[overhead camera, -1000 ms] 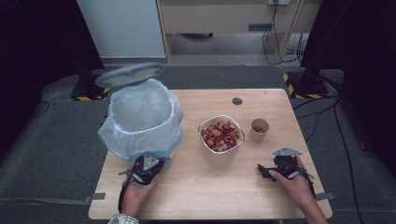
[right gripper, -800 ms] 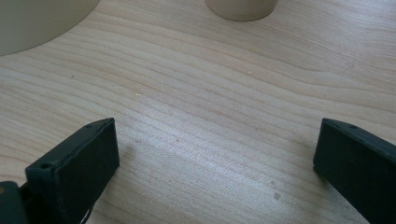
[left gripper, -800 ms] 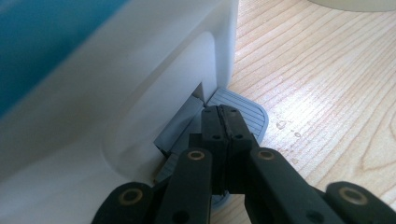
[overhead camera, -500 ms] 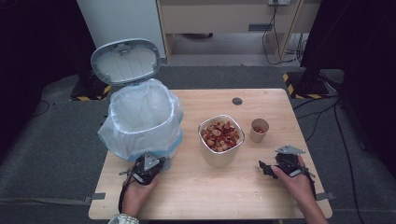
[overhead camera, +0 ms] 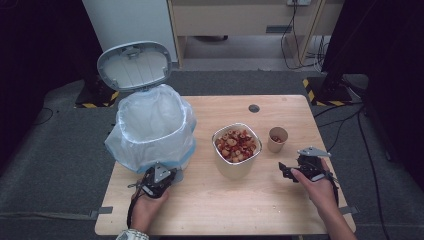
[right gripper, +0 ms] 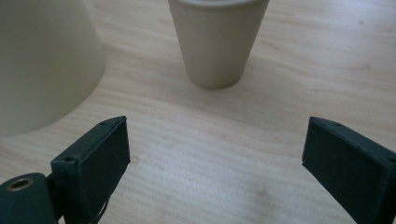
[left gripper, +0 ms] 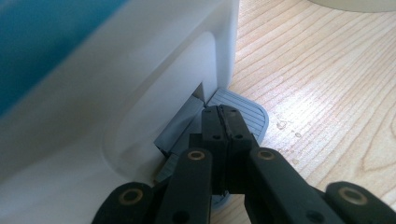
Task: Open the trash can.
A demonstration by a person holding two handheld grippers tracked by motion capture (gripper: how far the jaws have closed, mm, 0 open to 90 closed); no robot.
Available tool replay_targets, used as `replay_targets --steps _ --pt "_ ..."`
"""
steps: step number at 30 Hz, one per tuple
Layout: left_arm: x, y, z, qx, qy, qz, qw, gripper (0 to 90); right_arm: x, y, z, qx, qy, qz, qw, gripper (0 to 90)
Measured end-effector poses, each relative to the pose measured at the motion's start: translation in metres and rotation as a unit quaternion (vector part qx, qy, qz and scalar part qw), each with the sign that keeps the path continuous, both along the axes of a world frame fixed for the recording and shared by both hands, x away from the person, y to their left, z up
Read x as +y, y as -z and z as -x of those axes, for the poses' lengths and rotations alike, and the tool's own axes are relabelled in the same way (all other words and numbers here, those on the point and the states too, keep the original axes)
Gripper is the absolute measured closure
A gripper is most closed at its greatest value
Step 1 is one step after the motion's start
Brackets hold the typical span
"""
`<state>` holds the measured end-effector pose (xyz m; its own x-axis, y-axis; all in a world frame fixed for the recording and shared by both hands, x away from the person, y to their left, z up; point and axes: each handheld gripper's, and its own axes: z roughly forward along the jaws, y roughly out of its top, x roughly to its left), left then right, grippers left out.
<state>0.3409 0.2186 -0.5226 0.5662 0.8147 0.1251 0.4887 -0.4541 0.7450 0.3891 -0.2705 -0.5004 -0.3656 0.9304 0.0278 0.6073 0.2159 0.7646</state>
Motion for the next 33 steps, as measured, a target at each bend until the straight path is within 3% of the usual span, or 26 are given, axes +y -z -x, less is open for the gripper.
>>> replay_targets --steps 8,15,33 --pt "0.0 0.0 0.0 0.001 0.0 0.001 1.0 88.7 0.005 -0.021 -0.014 -0.008 0.0 0.001 1.0 8.1" --pt "0.001 0.0 -0.001 0.002 0.0 0.002 1.0 88.7 0.009 -0.028 -0.025 -0.015 -0.003 -0.008 0.9998 8.6" --pt "0.001 0.0 -0.001 0.002 0.001 0.003 1.0 88.8 0.023 -0.015 -0.048 -0.029 0.009 -0.006 0.9995 8.4"
